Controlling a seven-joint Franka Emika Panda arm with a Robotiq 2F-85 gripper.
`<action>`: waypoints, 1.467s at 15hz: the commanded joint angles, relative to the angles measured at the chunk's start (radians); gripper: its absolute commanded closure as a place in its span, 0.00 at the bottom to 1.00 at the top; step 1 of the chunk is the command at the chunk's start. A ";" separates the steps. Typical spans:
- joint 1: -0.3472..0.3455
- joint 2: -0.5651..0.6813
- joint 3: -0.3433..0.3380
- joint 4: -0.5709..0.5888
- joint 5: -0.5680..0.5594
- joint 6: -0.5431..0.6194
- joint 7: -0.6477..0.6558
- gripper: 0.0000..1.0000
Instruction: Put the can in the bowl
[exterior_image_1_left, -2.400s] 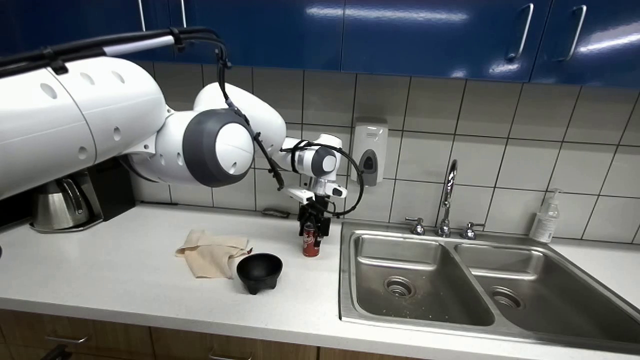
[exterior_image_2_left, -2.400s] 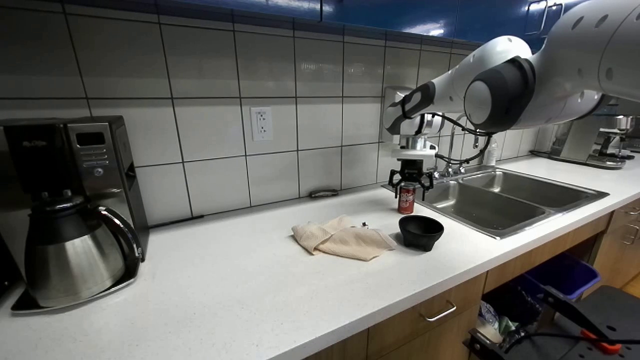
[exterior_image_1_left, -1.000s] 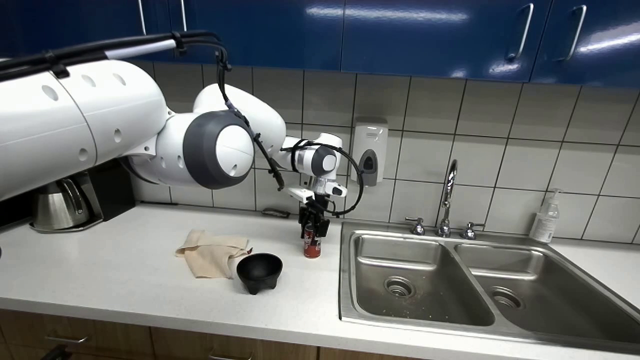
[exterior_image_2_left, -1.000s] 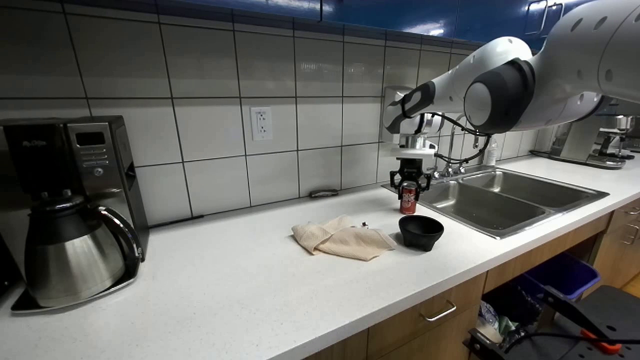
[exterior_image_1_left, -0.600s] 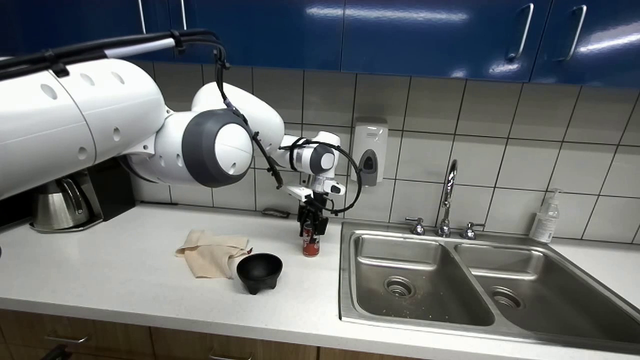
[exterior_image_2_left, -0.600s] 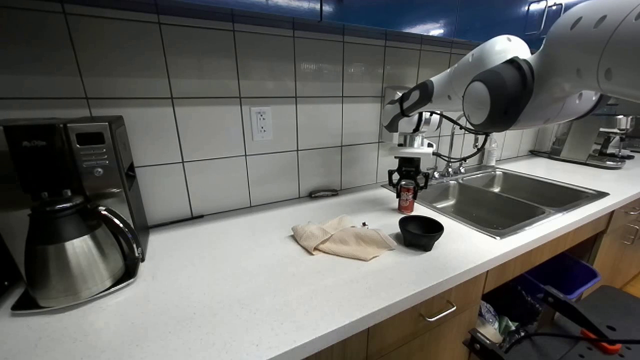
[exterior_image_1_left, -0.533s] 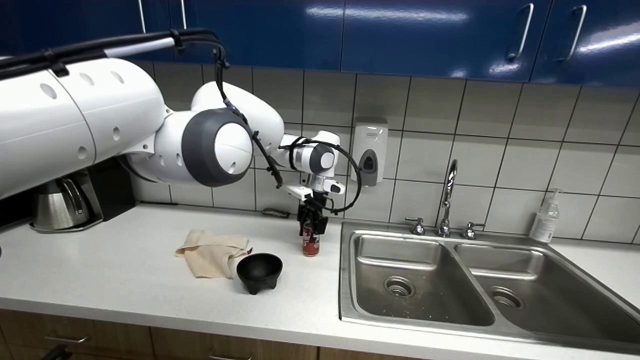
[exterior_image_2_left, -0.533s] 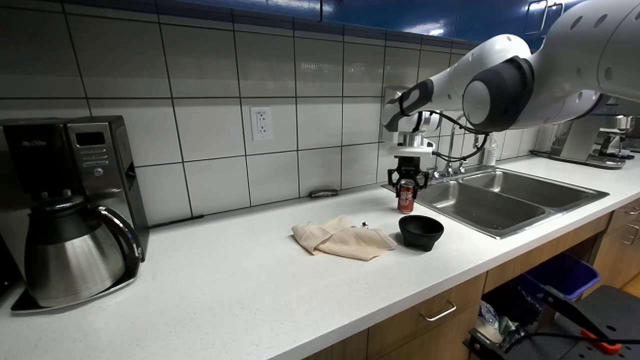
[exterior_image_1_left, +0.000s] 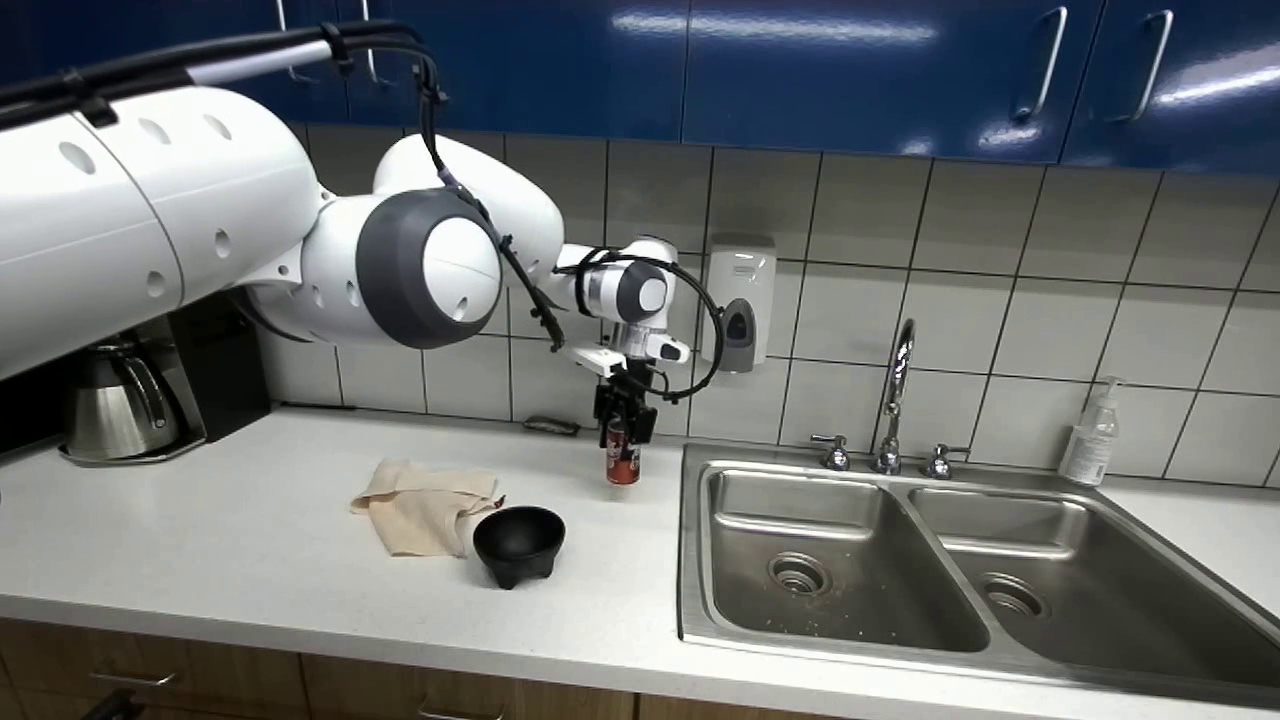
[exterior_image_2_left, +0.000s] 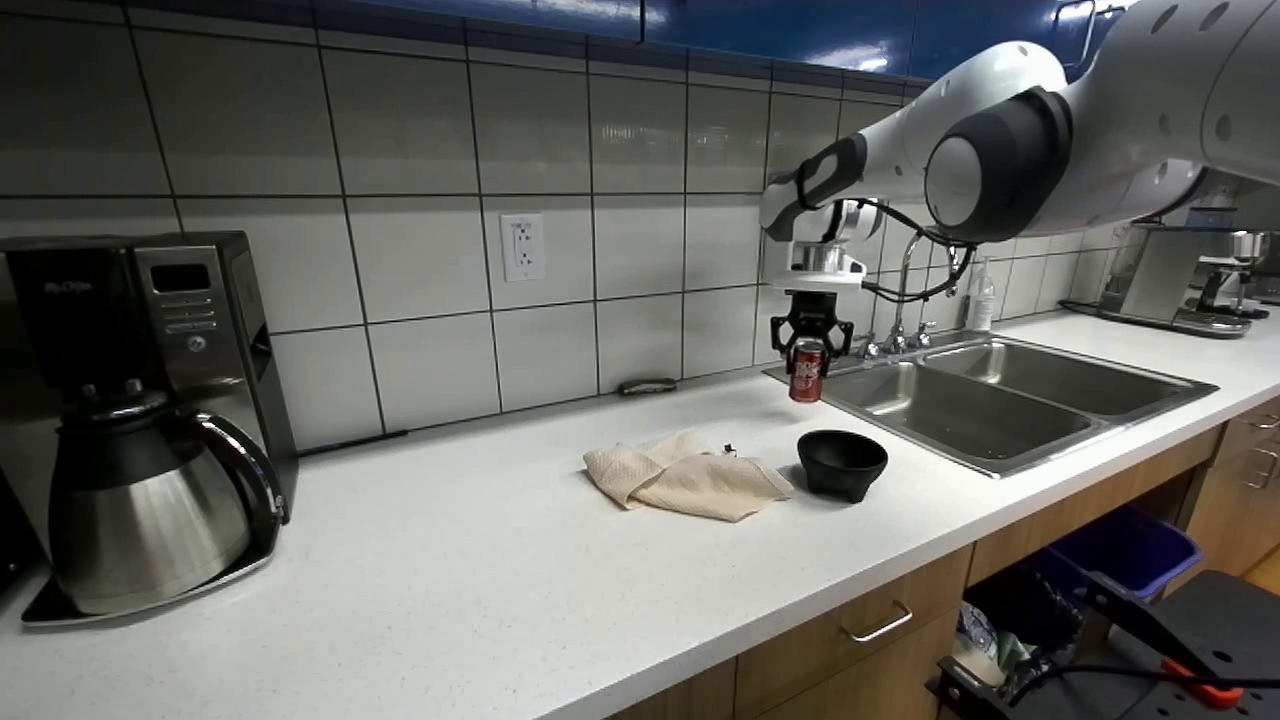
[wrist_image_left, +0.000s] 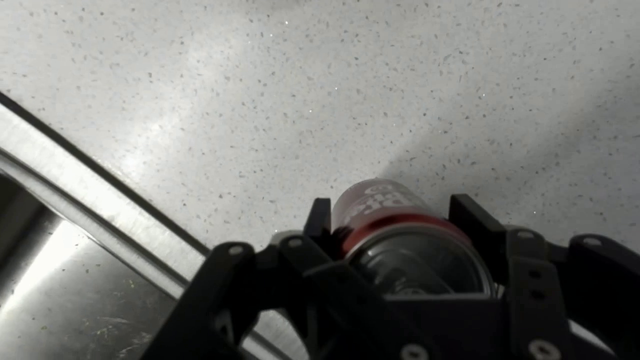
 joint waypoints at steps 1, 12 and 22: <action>0.014 -0.102 0.009 -0.112 0.005 0.017 -0.050 0.62; 0.085 -0.356 0.005 -0.514 0.002 0.198 -0.194 0.62; 0.117 -0.604 0.015 -0.935 -0.011 0.387 -0.286 0.62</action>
